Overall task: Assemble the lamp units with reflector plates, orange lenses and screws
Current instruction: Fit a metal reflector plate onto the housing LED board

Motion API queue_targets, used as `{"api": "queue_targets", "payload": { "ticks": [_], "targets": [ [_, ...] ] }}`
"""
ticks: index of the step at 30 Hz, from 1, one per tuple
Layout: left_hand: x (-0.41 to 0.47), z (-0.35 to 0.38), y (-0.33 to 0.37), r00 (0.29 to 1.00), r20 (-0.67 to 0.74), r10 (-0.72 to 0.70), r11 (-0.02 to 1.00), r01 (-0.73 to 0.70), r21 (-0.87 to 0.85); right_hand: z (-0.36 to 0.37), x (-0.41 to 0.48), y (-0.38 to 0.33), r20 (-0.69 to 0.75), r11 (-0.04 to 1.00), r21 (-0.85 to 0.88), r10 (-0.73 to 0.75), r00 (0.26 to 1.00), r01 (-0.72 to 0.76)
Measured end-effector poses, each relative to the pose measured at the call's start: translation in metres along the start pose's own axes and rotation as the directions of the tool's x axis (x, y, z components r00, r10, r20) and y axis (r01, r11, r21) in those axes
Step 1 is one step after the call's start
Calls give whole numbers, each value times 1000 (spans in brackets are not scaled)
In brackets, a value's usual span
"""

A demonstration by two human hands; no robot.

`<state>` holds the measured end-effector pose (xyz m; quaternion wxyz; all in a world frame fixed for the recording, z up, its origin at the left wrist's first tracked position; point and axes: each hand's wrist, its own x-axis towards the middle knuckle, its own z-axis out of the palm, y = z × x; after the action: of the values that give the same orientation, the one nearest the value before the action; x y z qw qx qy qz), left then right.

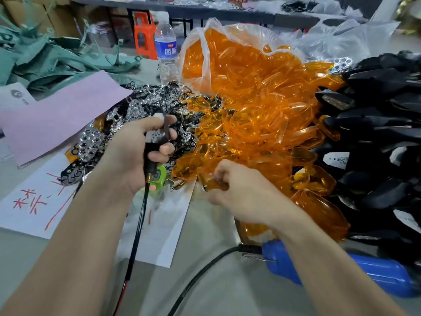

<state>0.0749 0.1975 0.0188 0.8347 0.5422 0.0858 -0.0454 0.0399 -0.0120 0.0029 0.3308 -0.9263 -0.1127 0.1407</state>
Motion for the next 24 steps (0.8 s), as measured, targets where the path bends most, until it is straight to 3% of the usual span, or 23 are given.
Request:
{"api": "queue_targets", "payload": {
  "ticks": [5,9,13,15,17,21,24],
  "targets": [
    [2,17,-18,999,-24,-32,997,33,66,-28,6,26,-133,995,-55,78,988,-86],
    [4,22,-25,999,-44,-13,997,17,76,-18,-4,17,-189,1000,-19,-15,982,12],
    [5,21,-28,999,-33,-20,997,22,69,-1,-6,1,-59,930,-360,-98,993,70],
    [5,22,-29,1000,0,-17,997,17,76,0,-6,-3,-34,906,-420,-79,996,57],
    [6,22,-30,1000,17,4,996,-5,87,-3,-7,-9,-96,920,-389,-83,992,40],
    [7,22,-30,998,-32,56,993,-52,108,-14,23,-29,-351,973,-224,-132,927,54],
    [8,18,-29,987,-101,123,981,-105,162,-12,66,-49,-356,994,-58,-104,929,89]
  ]
}}
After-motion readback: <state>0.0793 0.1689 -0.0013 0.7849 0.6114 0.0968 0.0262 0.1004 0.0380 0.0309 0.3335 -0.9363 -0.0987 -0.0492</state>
